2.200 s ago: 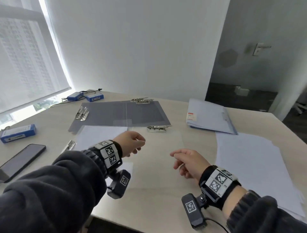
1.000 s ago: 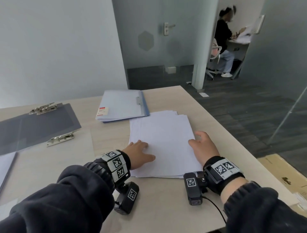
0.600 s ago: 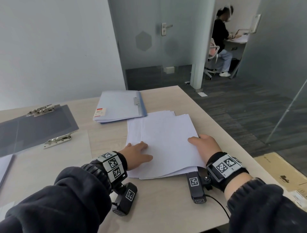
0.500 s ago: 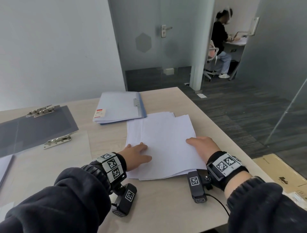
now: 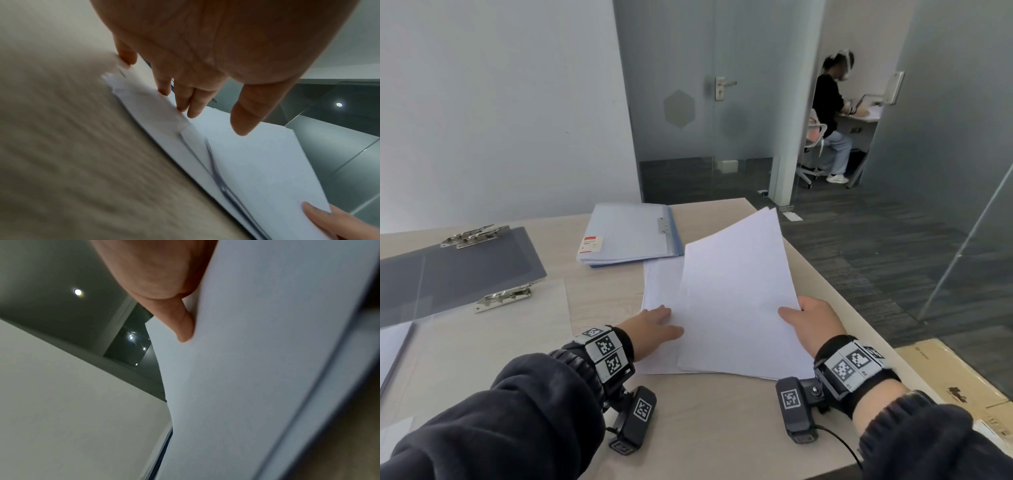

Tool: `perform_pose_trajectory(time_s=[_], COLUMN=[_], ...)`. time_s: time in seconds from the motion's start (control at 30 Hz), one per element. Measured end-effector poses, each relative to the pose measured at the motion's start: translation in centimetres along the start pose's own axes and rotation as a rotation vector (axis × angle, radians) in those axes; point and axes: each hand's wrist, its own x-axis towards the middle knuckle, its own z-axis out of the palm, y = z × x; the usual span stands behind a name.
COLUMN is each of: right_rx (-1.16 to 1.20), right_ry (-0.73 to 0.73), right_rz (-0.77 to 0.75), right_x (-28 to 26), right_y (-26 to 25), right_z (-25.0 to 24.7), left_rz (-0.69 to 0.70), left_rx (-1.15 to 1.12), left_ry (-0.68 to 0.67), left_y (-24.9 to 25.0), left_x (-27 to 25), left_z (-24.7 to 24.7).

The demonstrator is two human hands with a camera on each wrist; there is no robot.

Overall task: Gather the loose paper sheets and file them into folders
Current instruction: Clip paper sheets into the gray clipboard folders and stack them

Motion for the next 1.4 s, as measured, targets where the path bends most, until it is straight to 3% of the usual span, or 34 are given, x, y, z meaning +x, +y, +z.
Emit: perform_pose_trajectory(time_s=[0.13, 0.3, 0.43, 0.67, 0.87, 0.97, 1.03, 1.23, 1.4], right_rx=[0.087, 0.359, 0.453, 0.275, 0.324, 0.41, 0.481, 0.649, 0.666], right_ry=[0.027, -0.02, -0.095, 0.022, 0.034, 0.027, 0.003, -0.067, -0.118], right_rz=[-0.025, 0.029, 0.043, 0.013, 0.022, 0.008, -0.009, -0.088, -0.154], right_x=[-0.5, -1.2, -1.8, -1.0, -0.8, -0.9, -1.1, -1.4, -1.9], right_y=[0.0, -0.9, -1.7, -0.7, -0.3, -1.0, -1.6, -3.6, -3.7], right_z=[-0.8, -0.6, 0.1, 0.5, -0.2, 0.0, 0.4, 1.7, 2.1], left_rz=[0.004, 0.062, 0.057, -0.104, -0.163, -0.083, 0.048, 0.406, 0.428], left_rx=[-0.003, -0.43, -0.83, -0.83, -0.736, -0.558, -0.521, -1.034, -1.152], left_ry=[-0.009, 0.291, 0.28, 0.266, 0.246, 0.411, 0.464, 0.374, 0.352], left_y=[0.3, 0.0, 0.3, -1.4, -2.5, -2.1, -1.4, 2.2, 2.0], left_x=[-0.5, -0.8, -1.6, -1.4, -0.4, -0.1, -0.3, -1.2, -1.4], left_z=[-0.6, -1.9, -2.3, -1.6, -1.7, -2.5, -3.3, -4.8, -3.7])
